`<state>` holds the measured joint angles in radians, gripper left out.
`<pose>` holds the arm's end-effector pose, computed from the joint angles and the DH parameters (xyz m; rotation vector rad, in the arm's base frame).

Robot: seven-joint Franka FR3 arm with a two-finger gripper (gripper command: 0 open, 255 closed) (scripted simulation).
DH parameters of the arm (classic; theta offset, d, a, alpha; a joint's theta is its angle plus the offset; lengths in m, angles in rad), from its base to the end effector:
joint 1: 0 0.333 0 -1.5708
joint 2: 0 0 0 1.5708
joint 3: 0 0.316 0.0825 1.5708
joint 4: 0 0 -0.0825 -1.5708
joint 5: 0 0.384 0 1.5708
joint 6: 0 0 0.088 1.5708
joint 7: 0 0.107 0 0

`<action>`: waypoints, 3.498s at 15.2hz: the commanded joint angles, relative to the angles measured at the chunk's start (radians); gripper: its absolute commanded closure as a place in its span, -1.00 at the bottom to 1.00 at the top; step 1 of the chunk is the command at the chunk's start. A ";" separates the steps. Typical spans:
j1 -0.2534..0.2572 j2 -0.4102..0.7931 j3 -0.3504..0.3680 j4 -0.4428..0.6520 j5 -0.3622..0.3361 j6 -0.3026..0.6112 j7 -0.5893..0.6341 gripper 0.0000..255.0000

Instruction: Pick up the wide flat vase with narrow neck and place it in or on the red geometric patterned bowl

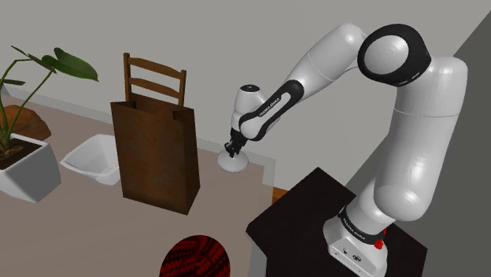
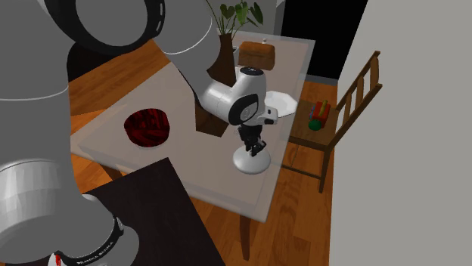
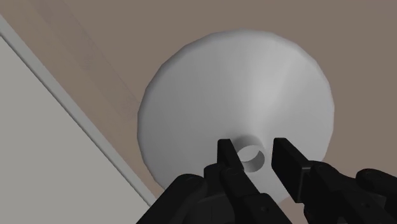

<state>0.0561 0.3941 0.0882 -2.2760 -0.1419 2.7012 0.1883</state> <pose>0.5302 0.0833 0.1851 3.1160 0.1186 0.0604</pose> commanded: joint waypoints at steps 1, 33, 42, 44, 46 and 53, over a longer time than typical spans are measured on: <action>-0.003 -0.018 0.004 -0.002 0.005 -0.017 -0.005 1.00; -0.015 -0.358 0.050 0.033 0.097 -0.389 -0.056 1.00; 0.091 -0.499 0.159 -0.099 0.130 -0.400 0.137 1.00; 0.116 -0.523 0.187 -0.116 0.140 -0.407 0.181 1.00; 0.140 -0.542 0.215 -0.128 0.151 -0.415 0.227 1.00; 0.225 -0.579 0.322 -0.132 0.183 -0.447 0.396 1.00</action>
<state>0.2691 -0.1750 0.3963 -2.3954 0.0345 2.2509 0.5612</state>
